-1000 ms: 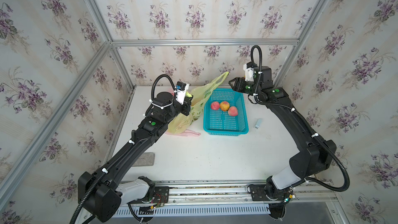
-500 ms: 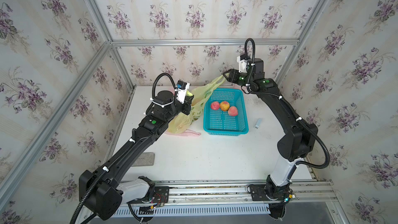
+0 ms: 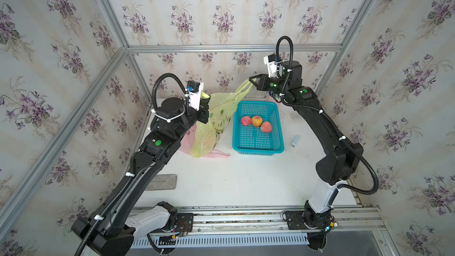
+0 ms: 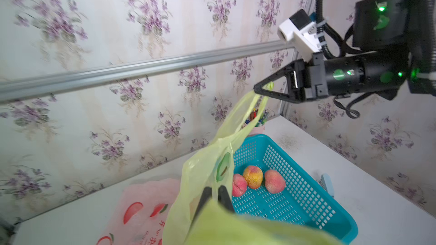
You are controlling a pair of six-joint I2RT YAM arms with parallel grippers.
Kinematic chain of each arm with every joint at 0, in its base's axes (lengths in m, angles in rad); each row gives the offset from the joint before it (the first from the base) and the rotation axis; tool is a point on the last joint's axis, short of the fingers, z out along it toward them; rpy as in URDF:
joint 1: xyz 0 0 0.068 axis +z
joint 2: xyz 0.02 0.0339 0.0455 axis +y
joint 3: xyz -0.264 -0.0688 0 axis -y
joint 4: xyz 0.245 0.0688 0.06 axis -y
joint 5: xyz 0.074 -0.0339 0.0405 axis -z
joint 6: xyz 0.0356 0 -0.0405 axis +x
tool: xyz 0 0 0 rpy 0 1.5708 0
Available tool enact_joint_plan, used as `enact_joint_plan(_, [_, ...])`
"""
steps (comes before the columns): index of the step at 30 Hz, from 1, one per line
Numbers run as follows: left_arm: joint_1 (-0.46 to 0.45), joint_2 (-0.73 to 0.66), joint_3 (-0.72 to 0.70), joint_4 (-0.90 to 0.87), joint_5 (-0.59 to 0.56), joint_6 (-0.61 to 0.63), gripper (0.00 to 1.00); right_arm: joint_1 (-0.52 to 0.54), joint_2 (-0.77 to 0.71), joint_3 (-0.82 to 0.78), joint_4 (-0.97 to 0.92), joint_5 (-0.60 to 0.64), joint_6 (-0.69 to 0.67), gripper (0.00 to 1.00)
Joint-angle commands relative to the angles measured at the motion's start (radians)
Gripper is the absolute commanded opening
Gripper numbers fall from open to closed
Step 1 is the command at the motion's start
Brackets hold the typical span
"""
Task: Place the peach into a plastic bag & tie a knot
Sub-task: Adjust the plastic bag at the center of the board.
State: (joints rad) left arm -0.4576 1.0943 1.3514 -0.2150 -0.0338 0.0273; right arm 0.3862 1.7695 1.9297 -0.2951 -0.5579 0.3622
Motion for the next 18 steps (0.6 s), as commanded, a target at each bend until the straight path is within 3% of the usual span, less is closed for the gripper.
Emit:
enact_joint_plan(1, [0.002,-0.033,0.071,-0.150,-0.098,0.045,0.11,0.064,-0.101,-0.029,-0.025,-0.029,-0.071,0.00])
enact_joint_plan(5, [0.004,-0.081,0.105,-0.262,-0.103,0.021,0.11,0.144,-0.260,-0.115,-0.110,0.072,-0.104,0.00])
enact_joint_plan(10, [0.005,-0.148,0.090,-0.348,-0.079,-0.024,0.11,0.183,-0.466,-0.209,-0.191,0.104,-0.014,0.00])
enact_joint_plan(18, [0.005,-0.094,0.112,-0.462,0.352,-0.082,0.10,0.183,-0.639,-0.208,-0.377,0.137,0.090,0.00])
